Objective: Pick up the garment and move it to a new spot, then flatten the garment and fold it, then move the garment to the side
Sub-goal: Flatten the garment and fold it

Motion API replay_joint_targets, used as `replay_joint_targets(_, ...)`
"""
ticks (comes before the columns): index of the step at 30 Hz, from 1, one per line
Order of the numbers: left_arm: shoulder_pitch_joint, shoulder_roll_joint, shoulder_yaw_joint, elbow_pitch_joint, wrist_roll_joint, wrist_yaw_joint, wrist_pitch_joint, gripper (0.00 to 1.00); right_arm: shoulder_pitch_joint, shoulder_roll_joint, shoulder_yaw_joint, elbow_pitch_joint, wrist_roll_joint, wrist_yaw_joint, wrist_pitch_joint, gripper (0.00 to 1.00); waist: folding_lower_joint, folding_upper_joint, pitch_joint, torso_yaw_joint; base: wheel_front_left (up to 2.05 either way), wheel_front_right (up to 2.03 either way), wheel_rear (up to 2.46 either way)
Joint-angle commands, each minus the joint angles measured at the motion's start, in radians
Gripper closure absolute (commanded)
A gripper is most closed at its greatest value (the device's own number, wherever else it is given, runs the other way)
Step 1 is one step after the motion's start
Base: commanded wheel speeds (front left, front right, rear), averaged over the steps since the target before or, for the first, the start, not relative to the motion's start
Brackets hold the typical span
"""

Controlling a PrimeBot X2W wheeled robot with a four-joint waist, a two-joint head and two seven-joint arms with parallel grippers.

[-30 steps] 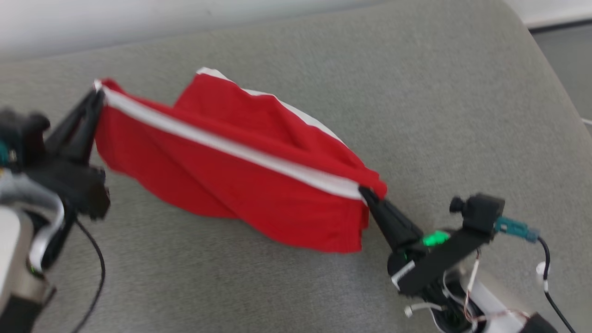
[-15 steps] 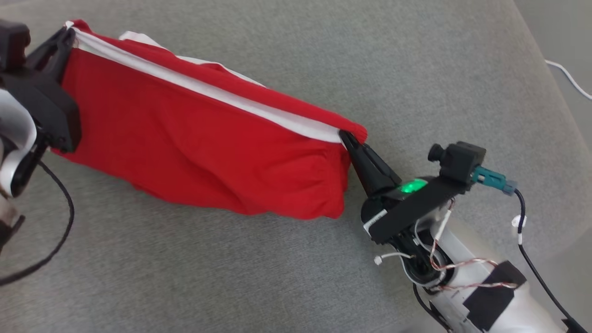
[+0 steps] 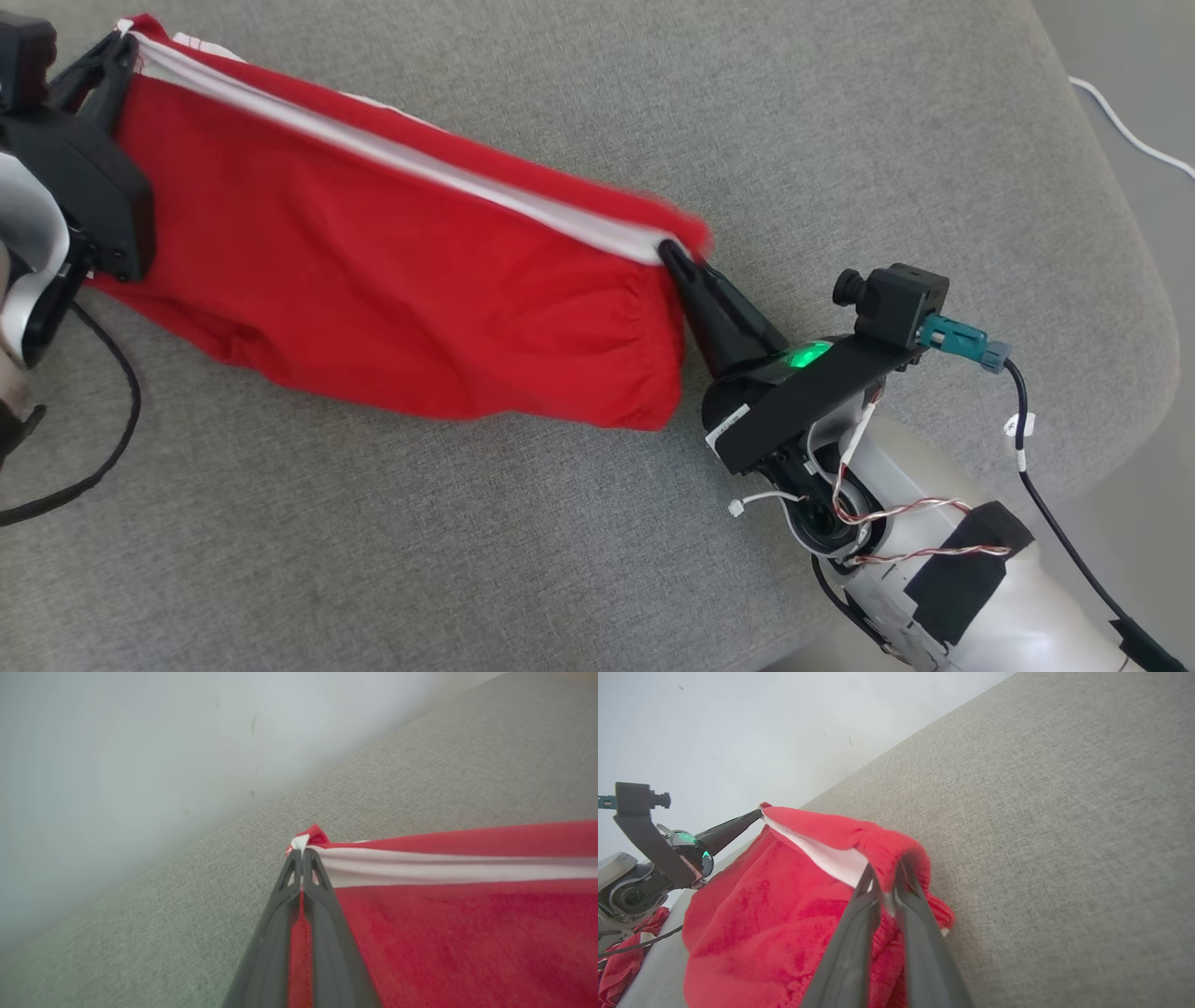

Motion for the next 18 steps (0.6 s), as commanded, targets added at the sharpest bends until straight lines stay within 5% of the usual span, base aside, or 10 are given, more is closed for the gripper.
replay_joint_targets(1,-0.010,-0.006,-0.011,0.013,-0.017,0.003,-0.019,0.00,0.007,-0.005,0.005,0.000,-0.004,-0.003,-0.001,0.00,-0.0001,-0.0002,-0.025,0.013,0.00,0.00,0.00)
replay_joint_targets(11,0.047,-0.014,-0.056,0.025,-0.103,0.003,-0.147,0.00,0.124,-0.082,-0.029,-0.076,-0.066,-0.003,-0.026,0.00,-0.0001,-0.0002,-0.133,0.048,0.00,0.00,0.00)
replay_joint_targets(18,0.108,0.004,-0.058,0.028,-0.137,0.003,-0.218,0.00,0.214,-0.077,-0.109,-0.124,-0.150,-0.002,-0.045,0.00,-0.0001,-0.0002,-0.192,0.053,0.00,0.00,0.00)
